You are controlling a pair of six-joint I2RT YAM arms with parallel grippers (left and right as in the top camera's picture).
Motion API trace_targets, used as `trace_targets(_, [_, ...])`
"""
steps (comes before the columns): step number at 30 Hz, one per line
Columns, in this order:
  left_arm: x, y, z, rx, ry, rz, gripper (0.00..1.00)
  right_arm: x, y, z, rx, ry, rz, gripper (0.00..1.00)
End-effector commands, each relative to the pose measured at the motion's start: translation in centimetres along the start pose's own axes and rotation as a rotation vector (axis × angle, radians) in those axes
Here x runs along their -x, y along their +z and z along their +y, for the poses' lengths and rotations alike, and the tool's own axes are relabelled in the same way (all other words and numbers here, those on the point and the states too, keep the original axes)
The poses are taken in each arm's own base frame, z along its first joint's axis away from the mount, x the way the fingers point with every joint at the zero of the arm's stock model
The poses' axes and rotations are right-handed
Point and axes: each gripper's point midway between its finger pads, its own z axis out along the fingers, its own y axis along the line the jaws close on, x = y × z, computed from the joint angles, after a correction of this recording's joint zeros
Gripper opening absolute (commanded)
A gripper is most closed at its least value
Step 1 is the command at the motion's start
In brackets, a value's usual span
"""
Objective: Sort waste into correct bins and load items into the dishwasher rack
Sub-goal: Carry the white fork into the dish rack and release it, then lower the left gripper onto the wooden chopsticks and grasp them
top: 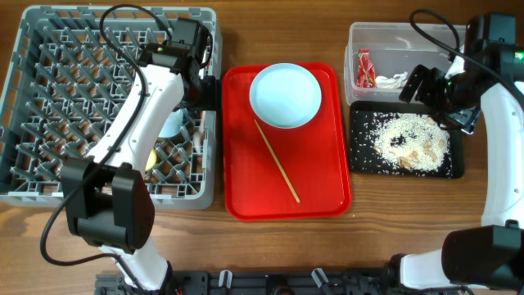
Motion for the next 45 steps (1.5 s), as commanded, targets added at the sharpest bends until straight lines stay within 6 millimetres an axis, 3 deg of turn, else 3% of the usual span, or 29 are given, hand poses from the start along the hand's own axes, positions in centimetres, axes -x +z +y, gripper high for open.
trace_targets(1, [0.1, -1.0, -0.5, -0.032, 0.002, -0.022, 0.82, 0.2, -0.4, 0.1, 0.005, -0.011, -0.011, 1.00])
trace_targets(3, [0.0, -1.8, -1.8, -0.078, -0.017, -0.032, 0.82, 0.2, -0.4, 0.1, 0.005, -0.011, -0.011, 1.00])
trace_targets(10, [-3.1, -2.2, -10.8, -0.209, -0.101, 0.028, 0.84, 0.2, -0.4, 0.1, 0.004, -0.010, -0.010, 1.00])
trace_targets(12, [-4.6, -1.6, -13.4, -0.189, -0.177, 0.055, 0.83, 0.1, -0.4, 0.1, 0.004, -0.010, -0.009, 1.00])
trace_targets(18, [-9.4, 1.9, -17.7, -0.068, -0.299, 0.132, 0.80, 0.0, -0.4, 0.1, 0.002, -0.010, -0.003, 1.00])
trace_targets(29, [-13.8, 7.2, -19.3, 0.027, -0.238, 0.267, 0.78, -0.1, -0.4, 0.0, 0.001, -0.010, 0.000, 1.00])
trace_targets(37, [-15.2, 9.8, -19.4, 0.030, -0.237, 0.310, 0.74, -0.1, -0.4, 0.0, 0.001, -0.010, 0.000, 1.00])
trace_targets(45, [-15.6, 10.2, -19.3, 0.028, -0.239, 0.319, 0.29, -0.1, -0.4, 0.0, 0.001, -0.011, 0.000, 1.00])
